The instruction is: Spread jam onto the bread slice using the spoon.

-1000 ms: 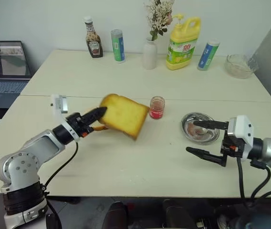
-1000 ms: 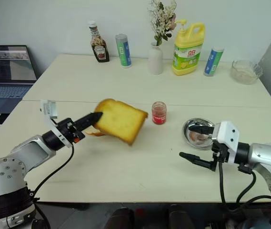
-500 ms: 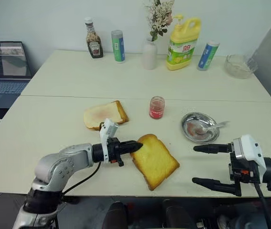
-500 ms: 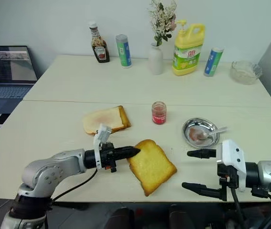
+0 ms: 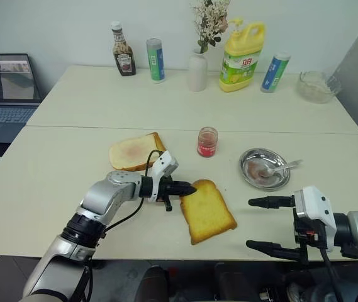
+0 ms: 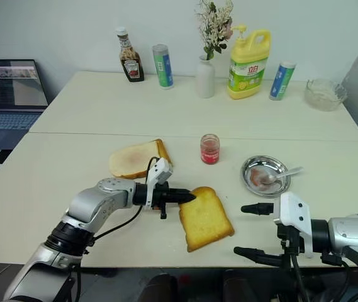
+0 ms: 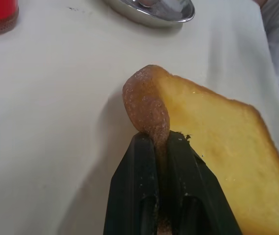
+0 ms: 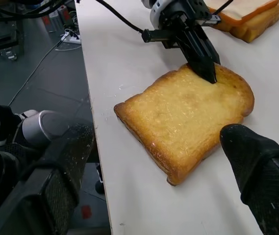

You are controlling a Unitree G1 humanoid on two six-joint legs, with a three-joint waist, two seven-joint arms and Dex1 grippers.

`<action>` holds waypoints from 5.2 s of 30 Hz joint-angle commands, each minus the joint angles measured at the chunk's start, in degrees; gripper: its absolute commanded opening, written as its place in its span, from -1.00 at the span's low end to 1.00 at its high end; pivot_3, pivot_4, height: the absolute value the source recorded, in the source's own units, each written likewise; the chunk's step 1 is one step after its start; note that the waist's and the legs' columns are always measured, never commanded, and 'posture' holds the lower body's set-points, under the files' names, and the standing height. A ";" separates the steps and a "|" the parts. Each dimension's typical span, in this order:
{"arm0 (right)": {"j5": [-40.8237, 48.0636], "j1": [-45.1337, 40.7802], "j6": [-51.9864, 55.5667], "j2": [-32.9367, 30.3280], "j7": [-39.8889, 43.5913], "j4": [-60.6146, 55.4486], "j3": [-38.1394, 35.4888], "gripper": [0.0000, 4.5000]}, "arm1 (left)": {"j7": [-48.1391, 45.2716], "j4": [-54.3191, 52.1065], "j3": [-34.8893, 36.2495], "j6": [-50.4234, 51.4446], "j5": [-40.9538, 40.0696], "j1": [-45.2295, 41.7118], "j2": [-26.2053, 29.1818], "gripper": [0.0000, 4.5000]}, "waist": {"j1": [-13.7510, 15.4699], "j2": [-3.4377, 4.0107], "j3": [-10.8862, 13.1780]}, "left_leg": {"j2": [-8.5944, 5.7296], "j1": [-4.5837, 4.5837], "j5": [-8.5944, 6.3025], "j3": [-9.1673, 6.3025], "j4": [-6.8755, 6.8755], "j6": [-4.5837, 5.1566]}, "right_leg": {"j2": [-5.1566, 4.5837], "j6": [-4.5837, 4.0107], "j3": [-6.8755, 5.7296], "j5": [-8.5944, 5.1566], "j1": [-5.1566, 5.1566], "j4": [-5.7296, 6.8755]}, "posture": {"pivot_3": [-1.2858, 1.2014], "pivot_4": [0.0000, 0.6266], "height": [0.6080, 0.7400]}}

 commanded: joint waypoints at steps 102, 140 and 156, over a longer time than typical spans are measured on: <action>18.61 -28.86 14.79 24.05 -34.94 27.92 -16.58 -0.99 | 6.90 -35.29 21.02 -9.57 -0.22 17.11 14.13 1.00 | -0.50 0.66 0.24 | 0.13 0.00 -0.02 0.58 -0.09 0.03 | 0.06 -0.04 0.51 0.00 -0.33 0.13 | 0.03 -0.52 1.00; -33.54 -58.54 -35.86 33.19 -14.31 61.99 23.34 -0.99 | 16.63 -35.58 22.03 -4.12 -3.62 13.62 8.98 1.00 | -0.35 0.65 0.30 | 0.13 -0.61 -0.02 0.57 -0.04 0.00 | 0.00 -0.27 0.42 0.22 -1.04 0.27 | 0.03 -0.52 1.00; -36.81 -59.61 -33.15 36.03 -14.08 67.97 23.63 -0.99 | 14.67 -33.90 22.61 -6.06 -1.68 16.89 10.40 1.00 | -0.35 0.65 0.30 | 0.14 -0.60 -0.02 0.56 -0.02 -0.01 | -0.01 -0.28 0.41 0.23 -1.03 0.30 | 0.03 -0.52 1.00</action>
